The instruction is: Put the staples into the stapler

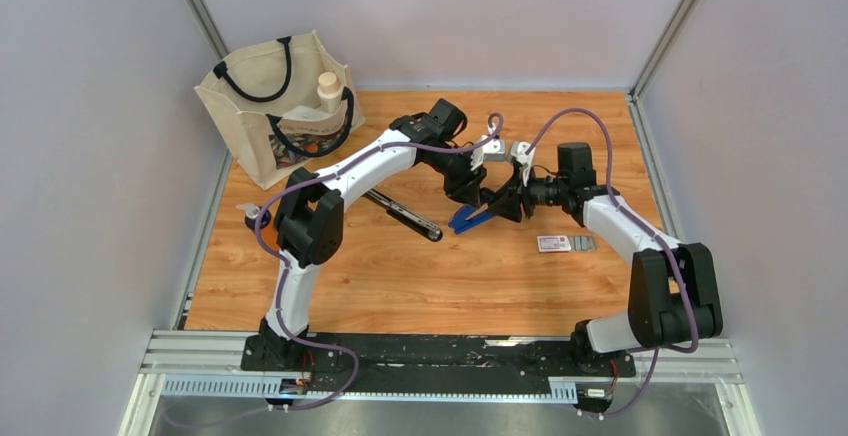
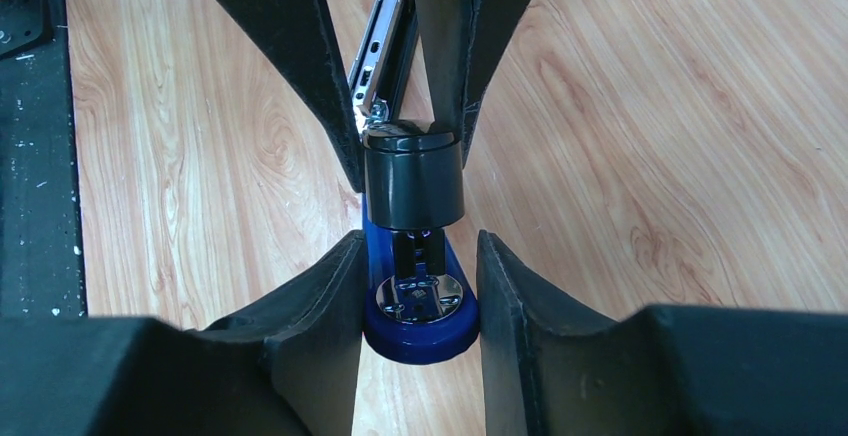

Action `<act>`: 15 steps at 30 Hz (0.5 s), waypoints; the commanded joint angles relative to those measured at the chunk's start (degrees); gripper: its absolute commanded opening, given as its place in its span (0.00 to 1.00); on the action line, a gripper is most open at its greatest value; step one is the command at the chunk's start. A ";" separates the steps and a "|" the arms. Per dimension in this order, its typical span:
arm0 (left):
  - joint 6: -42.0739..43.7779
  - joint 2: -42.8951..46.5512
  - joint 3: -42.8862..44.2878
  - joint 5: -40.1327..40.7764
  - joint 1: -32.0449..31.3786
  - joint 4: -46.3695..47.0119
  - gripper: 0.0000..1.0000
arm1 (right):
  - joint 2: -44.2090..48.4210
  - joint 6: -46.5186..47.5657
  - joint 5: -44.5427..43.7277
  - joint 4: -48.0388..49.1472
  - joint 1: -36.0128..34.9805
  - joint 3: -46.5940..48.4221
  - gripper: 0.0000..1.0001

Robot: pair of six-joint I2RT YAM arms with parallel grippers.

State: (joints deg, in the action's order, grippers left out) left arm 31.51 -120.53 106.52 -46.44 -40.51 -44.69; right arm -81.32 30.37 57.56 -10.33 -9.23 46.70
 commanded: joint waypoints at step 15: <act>-8.04 3.37 6.86 -6.74 4.74 6.98 0.00 | -0.68 13.49 -11.76 -12.26 -0.08 2.44 0.00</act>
State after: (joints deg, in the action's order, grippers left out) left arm 26.89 -120.53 109.32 -48.93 -36.97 -43.03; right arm -81.41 39.38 50.39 -18.81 -8.88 49.25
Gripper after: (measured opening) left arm 0.410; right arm 0.399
